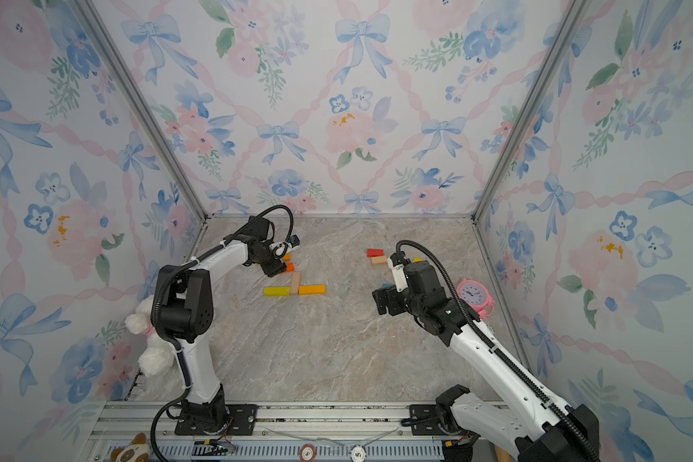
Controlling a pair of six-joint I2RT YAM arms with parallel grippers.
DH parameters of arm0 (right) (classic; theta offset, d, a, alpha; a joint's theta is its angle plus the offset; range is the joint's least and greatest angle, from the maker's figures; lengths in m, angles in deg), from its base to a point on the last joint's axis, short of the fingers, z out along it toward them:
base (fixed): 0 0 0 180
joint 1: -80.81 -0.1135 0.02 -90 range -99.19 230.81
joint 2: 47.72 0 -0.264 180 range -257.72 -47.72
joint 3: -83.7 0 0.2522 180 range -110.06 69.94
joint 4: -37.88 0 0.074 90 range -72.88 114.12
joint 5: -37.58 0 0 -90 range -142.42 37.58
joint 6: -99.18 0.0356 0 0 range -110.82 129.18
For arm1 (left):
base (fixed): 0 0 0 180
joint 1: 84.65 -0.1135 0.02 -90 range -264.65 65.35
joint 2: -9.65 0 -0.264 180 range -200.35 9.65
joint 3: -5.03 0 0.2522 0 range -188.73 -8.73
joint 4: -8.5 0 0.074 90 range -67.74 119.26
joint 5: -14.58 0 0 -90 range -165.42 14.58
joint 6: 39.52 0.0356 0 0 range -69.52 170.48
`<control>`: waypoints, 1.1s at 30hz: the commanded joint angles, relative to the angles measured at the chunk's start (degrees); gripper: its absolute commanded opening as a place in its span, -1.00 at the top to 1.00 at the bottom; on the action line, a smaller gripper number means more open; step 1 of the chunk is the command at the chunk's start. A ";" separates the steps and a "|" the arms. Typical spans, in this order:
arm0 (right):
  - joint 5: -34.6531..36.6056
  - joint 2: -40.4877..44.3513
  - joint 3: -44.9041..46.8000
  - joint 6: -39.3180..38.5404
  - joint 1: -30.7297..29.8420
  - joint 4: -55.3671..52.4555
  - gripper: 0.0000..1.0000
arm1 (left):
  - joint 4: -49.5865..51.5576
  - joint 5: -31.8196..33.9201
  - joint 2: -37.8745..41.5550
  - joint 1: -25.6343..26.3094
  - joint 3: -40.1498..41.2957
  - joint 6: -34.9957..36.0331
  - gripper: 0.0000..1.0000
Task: Assemble the letter t with building blocks
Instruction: Pick up the building block from the center of the board.
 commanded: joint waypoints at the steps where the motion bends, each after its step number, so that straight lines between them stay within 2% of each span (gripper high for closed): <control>1: 0.38 0.65 -1.06 -0.36 0.44 -1.44 -0.93 | 1.60 -1.33 -1.04 -0.72 1.38 0.55 -0.41; 24: 0.38 0.58 -0.77 -0.27 0.44 -1.26 -0.92 | 1.55 0.04 -3.92 -0.86 1.11 -0.29 -0.36; 33: 0.64 0.65 -0.84 -0.28 0.45 -1.49 -0.92 | 1.63 -0.21 -5.21 -1.39 0.68 -1.68 -0.26</control>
